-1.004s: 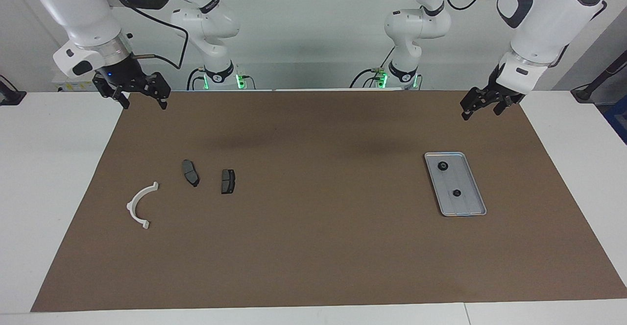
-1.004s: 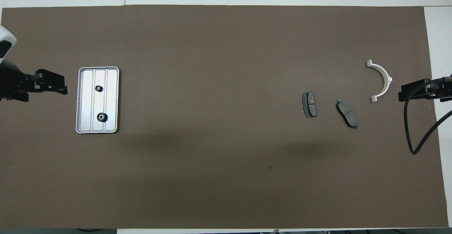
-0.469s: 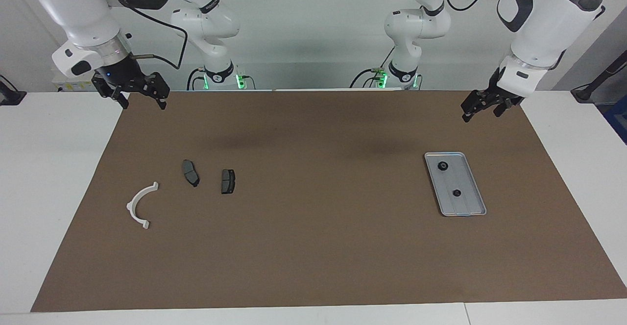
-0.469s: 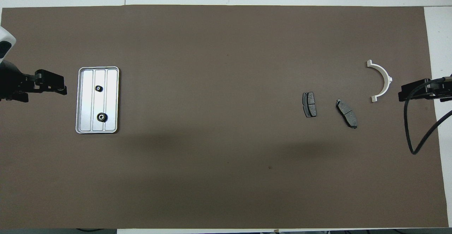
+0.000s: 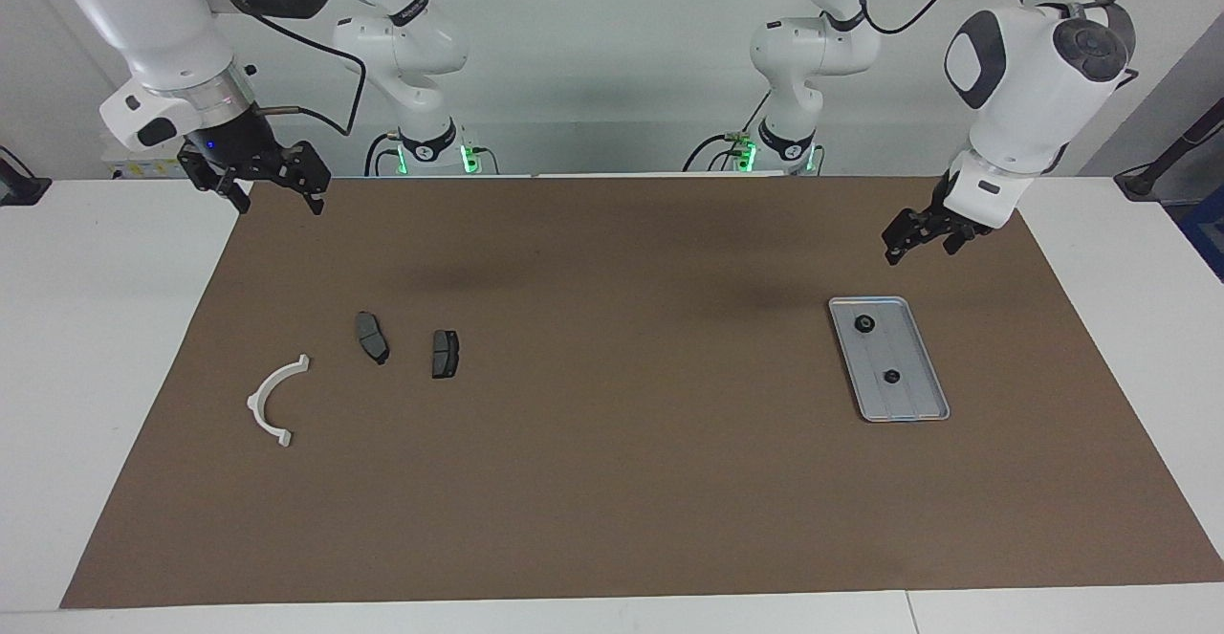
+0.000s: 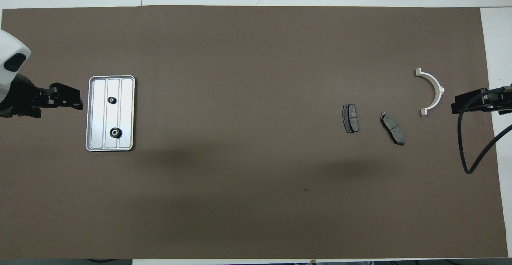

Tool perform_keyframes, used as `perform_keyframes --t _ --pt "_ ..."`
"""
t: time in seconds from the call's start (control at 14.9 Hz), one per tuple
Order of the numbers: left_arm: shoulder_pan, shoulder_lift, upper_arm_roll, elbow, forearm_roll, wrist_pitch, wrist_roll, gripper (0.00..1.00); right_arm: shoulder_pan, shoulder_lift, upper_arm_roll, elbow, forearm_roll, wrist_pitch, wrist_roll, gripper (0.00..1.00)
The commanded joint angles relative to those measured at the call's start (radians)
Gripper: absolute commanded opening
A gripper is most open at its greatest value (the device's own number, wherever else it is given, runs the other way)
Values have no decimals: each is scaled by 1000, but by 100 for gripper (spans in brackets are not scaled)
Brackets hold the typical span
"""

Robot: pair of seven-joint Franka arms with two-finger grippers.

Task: Place bearing gear from tray to pile
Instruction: 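Lower the left gripper onto a black bearing gear in the tray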

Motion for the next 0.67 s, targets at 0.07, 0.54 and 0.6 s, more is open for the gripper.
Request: perform_keyframes --t 0.07,0.54,0.6 --pt "8 9 4 -95 4 113 9 100 -11 -18 0 -23 -5 25 -29 100" --pt "8 4 4 -188 4 180 7 100 -11 -7 2 -23 0 26 -31 100" --pt "6 3 4 -212 4 195 7 100 -10 -7 3 -23 0 26 -29 100"
